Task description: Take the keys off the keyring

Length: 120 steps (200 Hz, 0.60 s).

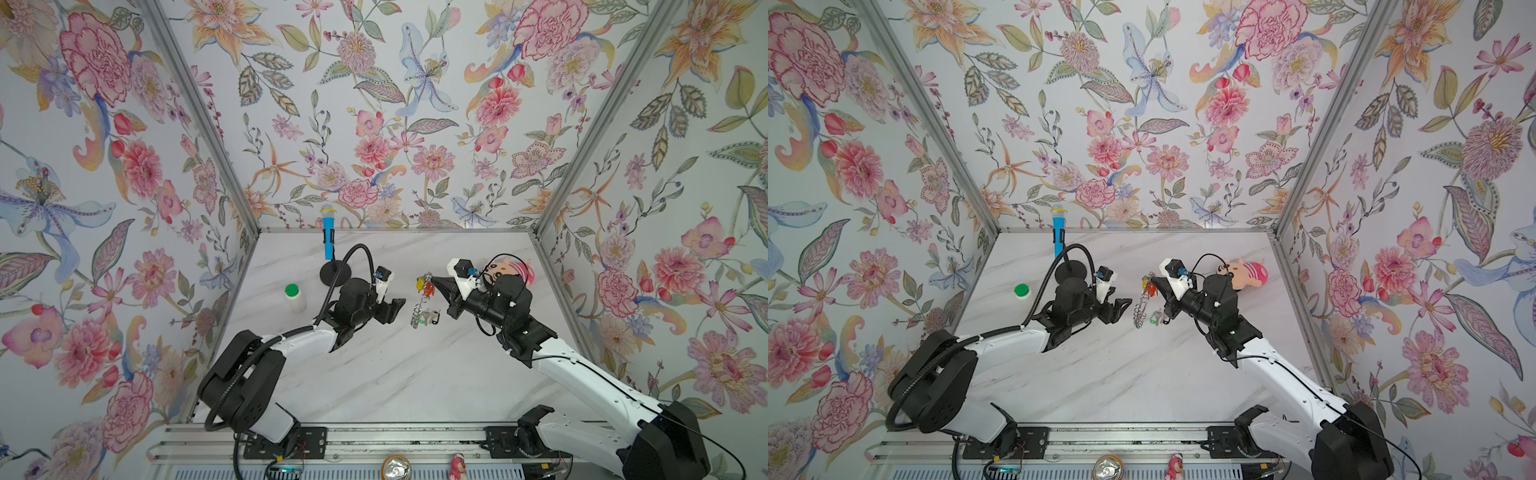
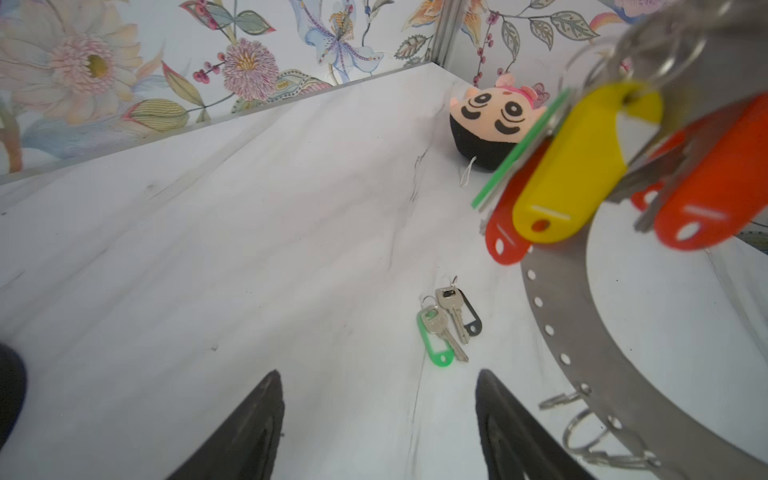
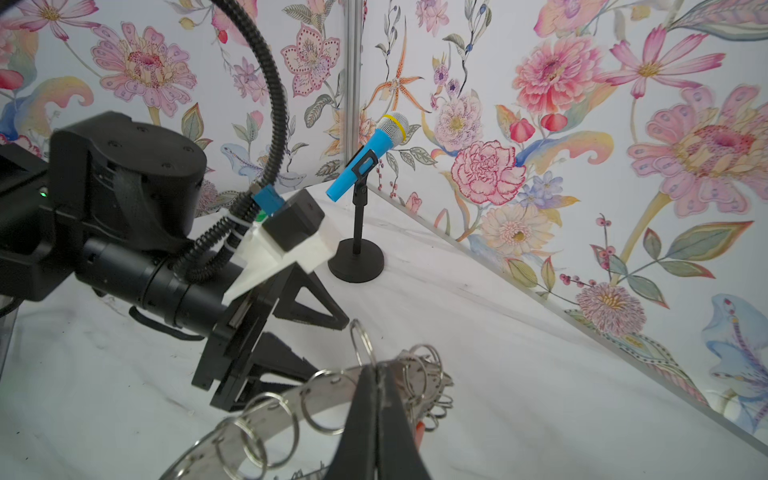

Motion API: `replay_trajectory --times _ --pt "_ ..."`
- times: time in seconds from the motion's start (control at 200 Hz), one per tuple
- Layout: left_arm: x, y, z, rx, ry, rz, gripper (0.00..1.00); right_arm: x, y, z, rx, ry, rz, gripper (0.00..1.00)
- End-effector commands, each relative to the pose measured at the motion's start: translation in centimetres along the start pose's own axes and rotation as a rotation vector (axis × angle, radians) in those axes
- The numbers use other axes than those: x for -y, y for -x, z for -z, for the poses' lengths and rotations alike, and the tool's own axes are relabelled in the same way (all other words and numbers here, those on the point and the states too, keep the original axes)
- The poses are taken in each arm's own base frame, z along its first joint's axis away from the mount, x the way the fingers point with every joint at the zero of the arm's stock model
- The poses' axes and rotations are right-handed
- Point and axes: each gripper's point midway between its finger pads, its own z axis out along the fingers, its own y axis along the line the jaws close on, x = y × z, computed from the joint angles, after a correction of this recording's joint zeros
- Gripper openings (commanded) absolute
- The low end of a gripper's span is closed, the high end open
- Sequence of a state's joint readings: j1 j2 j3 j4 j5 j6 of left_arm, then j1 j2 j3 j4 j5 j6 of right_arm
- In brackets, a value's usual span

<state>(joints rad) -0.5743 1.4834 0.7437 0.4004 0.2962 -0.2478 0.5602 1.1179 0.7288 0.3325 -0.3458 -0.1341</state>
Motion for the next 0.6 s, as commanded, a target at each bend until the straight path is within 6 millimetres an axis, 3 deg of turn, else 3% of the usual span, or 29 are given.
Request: replay_trajectory --times 0.0,0.125,0.15,0.24,0.595 --pt "-2.6 -0.8 2.7 -0.029 0.092 -0.010 0.79 -0.4 0.8 -0.6 0.044 -0.025 0.012 0.00" --pt "-4.7 0.0 5.4 0.012 0.158 0.003 0.82 -1.0 -1.0 -1.7 -0.003 -0.033 0.009 0.00" --pt "-5.0 0.2 5.8 0.020 0.166 0.005 0.83 -2.1 -1.3 -2.1 -0.011 -0.006 0.009 0.00" --pt "-5.7 0.5 7.0 0.041 0.187 0.010 0.85 -2.9 -2.6 -2.9 -0.043 -0.001 0.006 0.00" --pt "-6.9 0.6 8.7 0.062 0.221 0.018 0.87 -4.7 -7.3 -5.8 -0.171 0.021 0.020 0.00"
